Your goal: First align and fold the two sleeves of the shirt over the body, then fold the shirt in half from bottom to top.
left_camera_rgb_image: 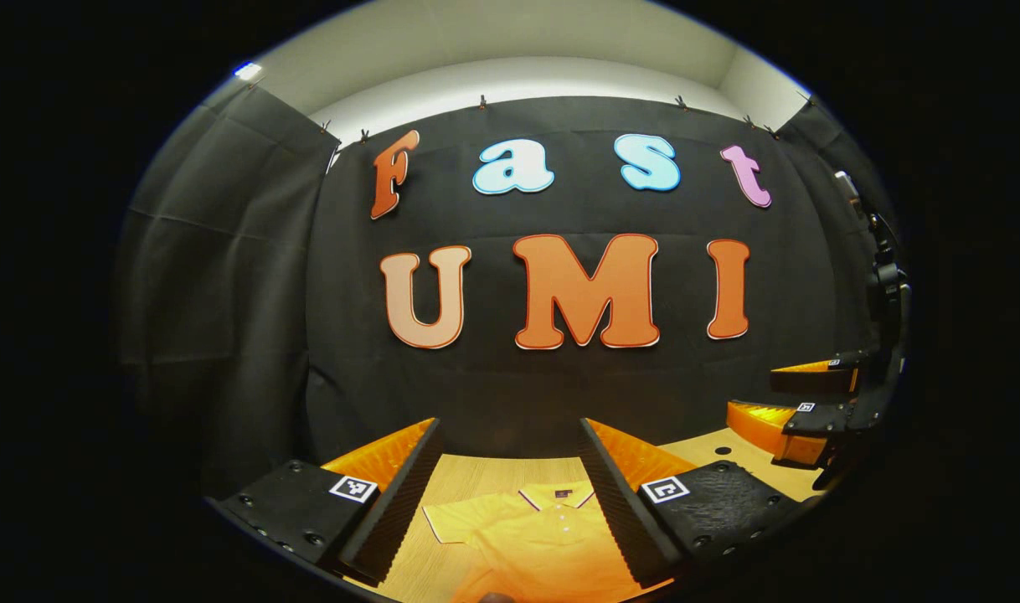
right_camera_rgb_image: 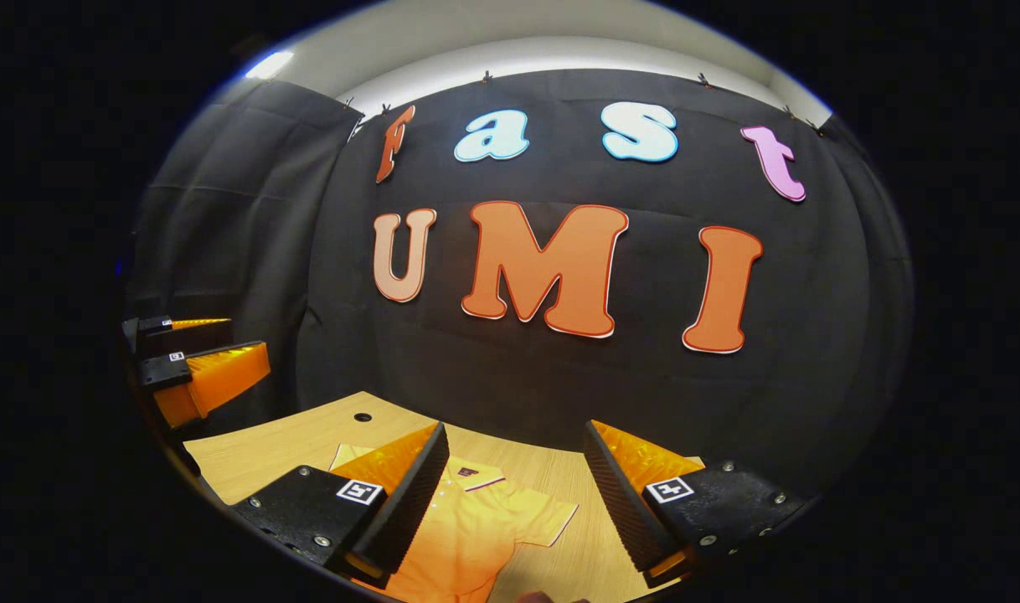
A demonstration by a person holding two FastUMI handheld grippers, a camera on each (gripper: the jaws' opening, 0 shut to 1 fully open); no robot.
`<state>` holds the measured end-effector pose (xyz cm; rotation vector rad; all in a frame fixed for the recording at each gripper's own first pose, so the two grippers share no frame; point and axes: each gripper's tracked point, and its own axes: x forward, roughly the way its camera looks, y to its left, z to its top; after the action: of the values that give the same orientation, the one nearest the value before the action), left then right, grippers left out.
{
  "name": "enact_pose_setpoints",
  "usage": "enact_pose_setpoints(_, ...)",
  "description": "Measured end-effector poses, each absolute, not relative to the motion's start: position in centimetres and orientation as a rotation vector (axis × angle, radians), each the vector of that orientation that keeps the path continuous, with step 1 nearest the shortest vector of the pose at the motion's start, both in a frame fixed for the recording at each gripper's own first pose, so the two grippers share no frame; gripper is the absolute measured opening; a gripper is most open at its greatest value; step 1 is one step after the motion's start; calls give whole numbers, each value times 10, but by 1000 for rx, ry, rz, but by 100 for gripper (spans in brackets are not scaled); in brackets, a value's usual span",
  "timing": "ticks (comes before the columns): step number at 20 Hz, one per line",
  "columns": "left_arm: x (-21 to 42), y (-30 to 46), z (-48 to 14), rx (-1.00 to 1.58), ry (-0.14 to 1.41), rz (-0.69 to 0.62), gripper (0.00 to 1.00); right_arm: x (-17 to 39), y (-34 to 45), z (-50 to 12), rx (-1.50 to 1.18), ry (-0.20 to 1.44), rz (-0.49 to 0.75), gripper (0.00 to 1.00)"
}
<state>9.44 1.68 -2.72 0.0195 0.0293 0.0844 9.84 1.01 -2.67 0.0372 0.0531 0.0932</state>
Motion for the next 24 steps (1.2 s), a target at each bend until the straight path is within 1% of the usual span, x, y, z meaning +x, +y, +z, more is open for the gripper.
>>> enact_pose_setpoints(5, 97, 16, -31, 43, 32, 70, 99, 106, 6, -54, 86, 129, 75, 99)
enact_pose_setpoints(7, 95, 16, -36, 52, 45, 43, 97, 110, -4, -64, 65, 162, 13, 98)
enact_pose_setpoints(10, 99, 25, -40, 60, 34, -44, 98, 110, -9, -73, 43, 187, -80, 98)
enact_pose_setpoints(12, 101, 43, -47, 75, 60, -78, 98, 108, -5, -88, 98, 259, -131, 98)
enact_pose_setpoints(14, 99, 58, -47, 85, 34, -110, 98, 109, -5, -106, 138, 322, -176, 99)
enact_pose_setpoints(15, 97, 68, -51, 95, 47, -114, 98, 109, -7, -118, 160, 370, -203, 98)
enact_pose_setpoints(17, 93, 80, -59, 84, 59, -131, 98, 108, -7, -137, 206, 456, -223, 99)
enact_pose_setpoints(20, 93, 101, -64, 76, 77, -109, 97, 112, -17, -162, 199, 553, -246, 98)
enact_pose_setpoints(24, 90, 129, -62, 86, 85, -3, 98, 127, -20, -195, 220, 669, -209, 99)
